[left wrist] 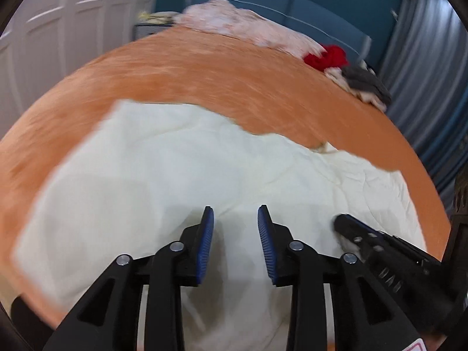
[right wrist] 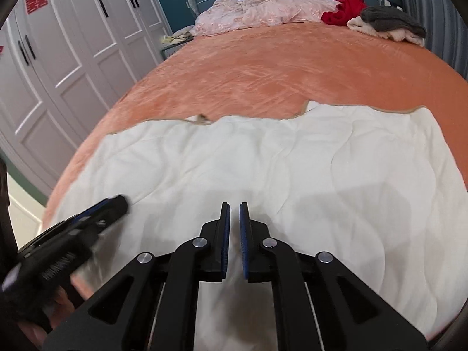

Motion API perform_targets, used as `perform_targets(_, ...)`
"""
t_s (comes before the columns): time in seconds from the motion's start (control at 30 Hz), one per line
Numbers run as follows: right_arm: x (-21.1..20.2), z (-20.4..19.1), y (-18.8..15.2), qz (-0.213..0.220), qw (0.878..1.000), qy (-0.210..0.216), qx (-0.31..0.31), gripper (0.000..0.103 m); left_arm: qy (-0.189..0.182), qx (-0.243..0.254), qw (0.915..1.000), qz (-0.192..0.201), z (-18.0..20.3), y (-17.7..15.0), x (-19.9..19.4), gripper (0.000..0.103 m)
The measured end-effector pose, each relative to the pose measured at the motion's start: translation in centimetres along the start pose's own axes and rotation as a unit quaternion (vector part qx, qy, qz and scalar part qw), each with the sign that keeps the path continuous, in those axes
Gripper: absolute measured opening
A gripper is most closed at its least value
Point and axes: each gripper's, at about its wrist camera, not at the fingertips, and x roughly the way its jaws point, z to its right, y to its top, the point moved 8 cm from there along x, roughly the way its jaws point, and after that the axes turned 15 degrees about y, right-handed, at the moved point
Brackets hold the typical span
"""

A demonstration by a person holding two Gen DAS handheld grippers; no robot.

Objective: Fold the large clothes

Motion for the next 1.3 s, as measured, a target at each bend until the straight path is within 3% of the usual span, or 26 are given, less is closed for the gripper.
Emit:
perform_targets(0.17,-0.2,-1.9,-2.2,-0.043,0.999,0.013,0.019,0.007,0.025,-0.069,0.9966,-0.038,-7.7,-2.1,-2.5,0.044)
perform_targets(0.3,0.5,-2.1,-3.9,-0.070,0.996,0.017,0.046,0.007,-0.002,-0.137,0.9879,-0.071,-11.5,-4.1,-2.5,0.044)
perform_targets(0.47,1.4,-2.1,-5.1,-0.086,0.995,0.003,0.040,0.006,-0.008,-0.169,0.9826,-0.078,-12.3,-4.7,-2.8,0.044)
perform_targets(0.53,1.7,-1.8,-5.2,-0.091,0.995,0.003,0.044,0.006,-0.005,-0.188,0.9787,-0.083,-13.0,-5.2,-3.0,0.055)
perform_targets(0.6,2.0,-1.4,-5.4,-0.094,0.994,0.003,0.052,0.005,-0.004,-0.206,0.9737,-0.098,-13.3,-5.8,-2.2,0.056)
perform_targets(0.7,2.3,-1.1,-5.4,-0.094,0.994,0.005,0.059,0.004,-0.025,-0.247,0.9616,-0.117,-14.1,-6.5,-1.1,0.056)
perform_targets(1.0,2.1,-1.3,-5.4,-0.097,0.994,0.000,0.053,0.004,-0.072,-0.298,0.9433,-0.126,-13.7,-5.3,1.4,0.061)
perform_targets(1.07,1.2,-1.5,-5.3,-0.097,0.993,0.002,0.060,0.004,-0.070,-0.290,0.9467,-0.122,-13.4,-4.9,1.2,0.053)
perform_targets(1.13,0.1,-1.7,-5.3,-0.098,0.993,-0.002,0.058,0.004,-0.068,-0.269,0.9547,-0.106,-13.1,-4.1,0.2,0.033)
perform_targets(1.2,-1.0,-1.7,-5.8,-0.104,0.993,-0.002,0.059,0.004,-0.073,-0.250,0.9615,-0.088,-12.8,-3.3,-1.0,0.021)
perform_targets(1.3,-1.4,-1.4,-6.9,-0.118,0.991,0.007,0.070,0.004,-0.086,-0.224,0.9689,-0.058,-11.9,-2.1,-3.6,0.015)
